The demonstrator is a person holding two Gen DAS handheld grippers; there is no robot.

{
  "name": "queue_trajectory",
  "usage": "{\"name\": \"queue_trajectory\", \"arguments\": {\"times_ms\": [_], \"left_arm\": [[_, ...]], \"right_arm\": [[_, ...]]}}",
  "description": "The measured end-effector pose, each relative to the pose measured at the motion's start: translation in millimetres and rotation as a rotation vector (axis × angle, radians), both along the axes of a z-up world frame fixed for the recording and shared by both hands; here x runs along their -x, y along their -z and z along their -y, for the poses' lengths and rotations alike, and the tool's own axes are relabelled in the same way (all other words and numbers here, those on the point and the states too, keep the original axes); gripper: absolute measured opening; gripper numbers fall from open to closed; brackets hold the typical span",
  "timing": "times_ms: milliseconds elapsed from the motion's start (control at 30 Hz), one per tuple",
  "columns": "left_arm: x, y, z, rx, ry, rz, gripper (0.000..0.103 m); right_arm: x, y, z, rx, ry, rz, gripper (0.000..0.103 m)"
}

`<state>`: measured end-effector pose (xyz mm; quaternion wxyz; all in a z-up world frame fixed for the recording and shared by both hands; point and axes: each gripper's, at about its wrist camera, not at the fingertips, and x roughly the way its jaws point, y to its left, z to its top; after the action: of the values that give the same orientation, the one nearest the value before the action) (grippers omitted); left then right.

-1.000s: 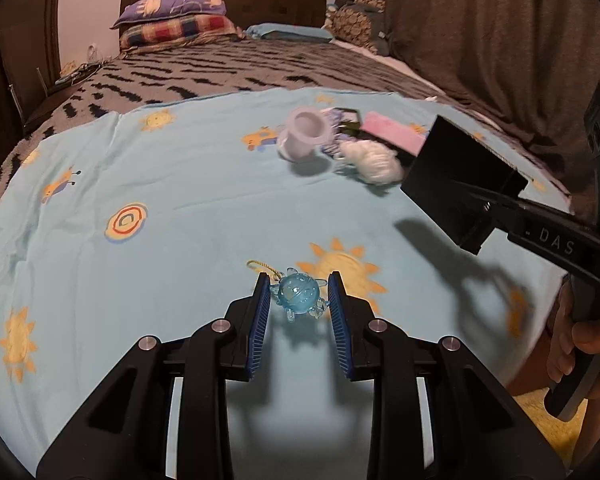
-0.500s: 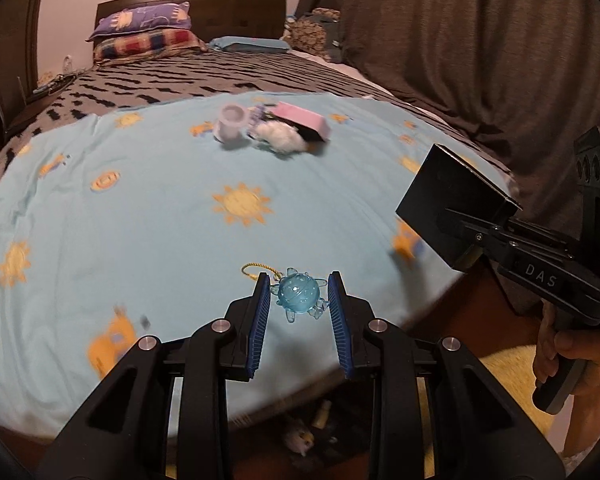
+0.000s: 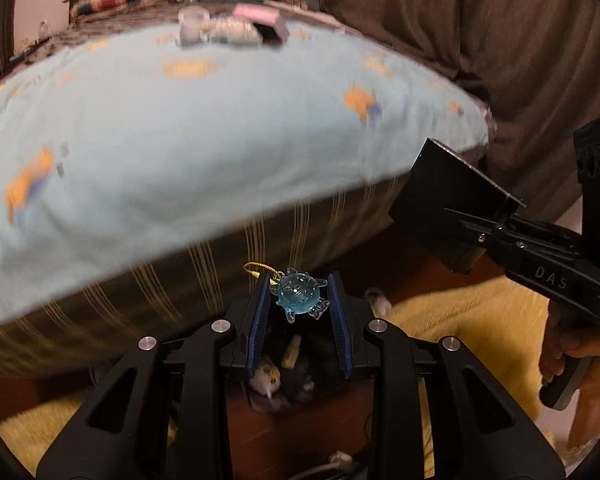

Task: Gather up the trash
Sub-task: 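Lower both tools to the bin and release keychain and black box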

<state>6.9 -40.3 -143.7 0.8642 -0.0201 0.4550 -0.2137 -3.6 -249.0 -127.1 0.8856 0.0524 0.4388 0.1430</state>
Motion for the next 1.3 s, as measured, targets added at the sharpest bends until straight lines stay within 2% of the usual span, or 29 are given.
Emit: {"name": "queue_trajectory", "arguments": {"times_ms": [300, 500, 700, 967, 1200, 1300], "left_arm": [[12.1, 72.0, 11.9, -0.046, 0.028, -0.133, 0.028], [7.9, 107.7, 17.9, -0.089, 0.024, -0.187, 0.028], [-1.6, 141.2, 23.4, -0.097, 0.032, -0.255, 0.028], [-15.1, 160.4, 21.7, -0.101, 0.015, -0.302, 0.028], [-20.7, 166.6, 22.2, -0.091, 0.015, -0.328, 0.028], [-22.1, 162.9, 19.9, -0.096, 0.005, -0.323, 0.038]], "right_arm": [[6.8, 84.8, -11.7, 0.016, 0.004, -0.199, 0.021], [-0.3, 122.5, -15.0, 0.014, 0.005, -0.286, 0.021], [-9.5, 151.1, -16.4, 0.012, 0.007, -0.352, 0.021], [-27.9, 167.5, -17.0, 0.024, 0.023, -0.385, 0.023], [-33.7, 167.3, -12.6, 0.021, 0.050, -0.377, 0.024], [-34.7, 160.2, -7.0, 0.017, 0.069, -0.360, 0.027]]}}
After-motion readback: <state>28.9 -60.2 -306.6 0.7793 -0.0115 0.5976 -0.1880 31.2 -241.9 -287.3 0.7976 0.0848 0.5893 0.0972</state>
